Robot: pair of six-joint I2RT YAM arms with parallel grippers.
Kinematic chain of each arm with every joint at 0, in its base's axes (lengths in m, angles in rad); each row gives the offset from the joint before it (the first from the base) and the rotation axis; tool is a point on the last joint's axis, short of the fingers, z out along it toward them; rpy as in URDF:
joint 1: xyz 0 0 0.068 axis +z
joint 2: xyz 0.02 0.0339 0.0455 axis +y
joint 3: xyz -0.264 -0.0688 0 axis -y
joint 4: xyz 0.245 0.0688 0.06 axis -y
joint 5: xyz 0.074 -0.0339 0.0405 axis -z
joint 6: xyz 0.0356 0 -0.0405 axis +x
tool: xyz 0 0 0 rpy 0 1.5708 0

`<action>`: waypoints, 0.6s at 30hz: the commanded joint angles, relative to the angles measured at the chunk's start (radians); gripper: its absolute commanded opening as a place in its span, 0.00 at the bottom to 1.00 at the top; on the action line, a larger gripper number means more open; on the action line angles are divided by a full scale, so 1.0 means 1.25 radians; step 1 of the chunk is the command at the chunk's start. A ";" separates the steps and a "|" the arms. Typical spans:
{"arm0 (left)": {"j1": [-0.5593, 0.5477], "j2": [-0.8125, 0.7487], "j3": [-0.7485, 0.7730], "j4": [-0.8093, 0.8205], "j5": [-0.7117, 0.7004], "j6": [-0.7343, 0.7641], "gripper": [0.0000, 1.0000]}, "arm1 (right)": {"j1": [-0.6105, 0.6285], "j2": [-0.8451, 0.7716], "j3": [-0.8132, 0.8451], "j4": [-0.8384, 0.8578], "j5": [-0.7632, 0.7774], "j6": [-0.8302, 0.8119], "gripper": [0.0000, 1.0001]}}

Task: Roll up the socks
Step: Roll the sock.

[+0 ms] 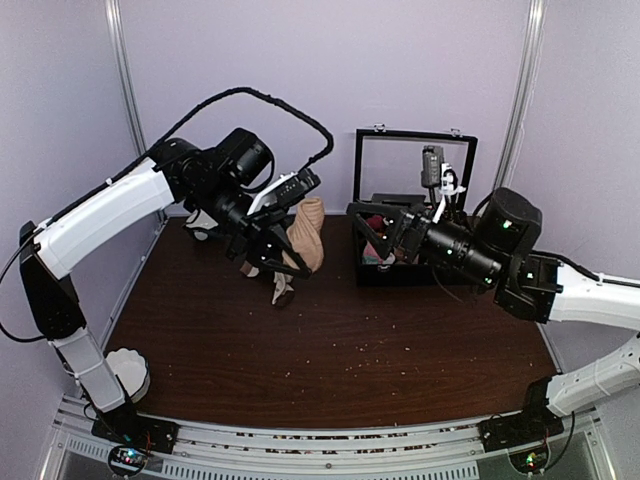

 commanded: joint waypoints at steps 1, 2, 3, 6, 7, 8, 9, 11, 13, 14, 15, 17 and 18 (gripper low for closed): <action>0.000 0.016 0.025 -0.053 0.066 0.039 0.00 | 0.001 0.046 0.118 -0.126 -0.291 -0.084 0.99; 0.000 0.020 0.029 -0.053 0.065 0.036 0.00 | 0.001 0.067 0.146 -0.156 -0.344 -0.092 0.98; -0.001 0.024 0.032 -0.053 0.066 0.033 0.00 | 0.002 0.088 0.170 -0.182 -0.393 -0.095 0.99; -0.001 0.027 0.034 -0.053 0.066 0.033 0.00 | 0.009 0.143 0.232 -0.250 -0.448 -0.121 1.00; 0.000 0.027 0.034 -0.053 0.066 0.032 0.00 | 0.013 0.158 0.251 -0.282 -0.447 -0.136 1.00; -0.001 0.028 0.034 -0.053 0.067 0.032 0.00 | 0.015 0.170 0.266 -0.308 -0.448 -0.149 1.00; 0.000 0.027 0.034 -0.053 0.068 0.031 0.00 | 0.018 0.181 0.275 -0.328 -0.449 -0.159 1.00; -0.001 0.027 0.034 -0.053 0.067 0.031 0.00 | 0.018 0.194 0.284 -0.336 -0.453 -0.166 0.99; -0.001 0.027 0.034 -0.058 0.069 0.036 0.00 | 0.019 0.205 0.290 -0.338 -0.454 -0.168 0.91; -0.001 0.027 0.033 -0.059 0.070 0.037 0.00 | 0.018 0.208 0.294 -0.340 -0.455 -0.168 0.85; -0.001 0.027 0.032 -0.061 0.071 0.039 0.00 | 0.018 0.214 0.299 -0.344 -0.458 -0.171 0.77; -0.003 0.028 0.031 -0.067 0.074 0.045 0.00 | 0.016 0.226 0.319 -0.353 -0.467 -0.174 0.58; -0.003 0.028 0.032 -0.073 0.076 0.052 0.00 | 0.015 0.232 0.327 -0.359 -0.476 -0.174 0.52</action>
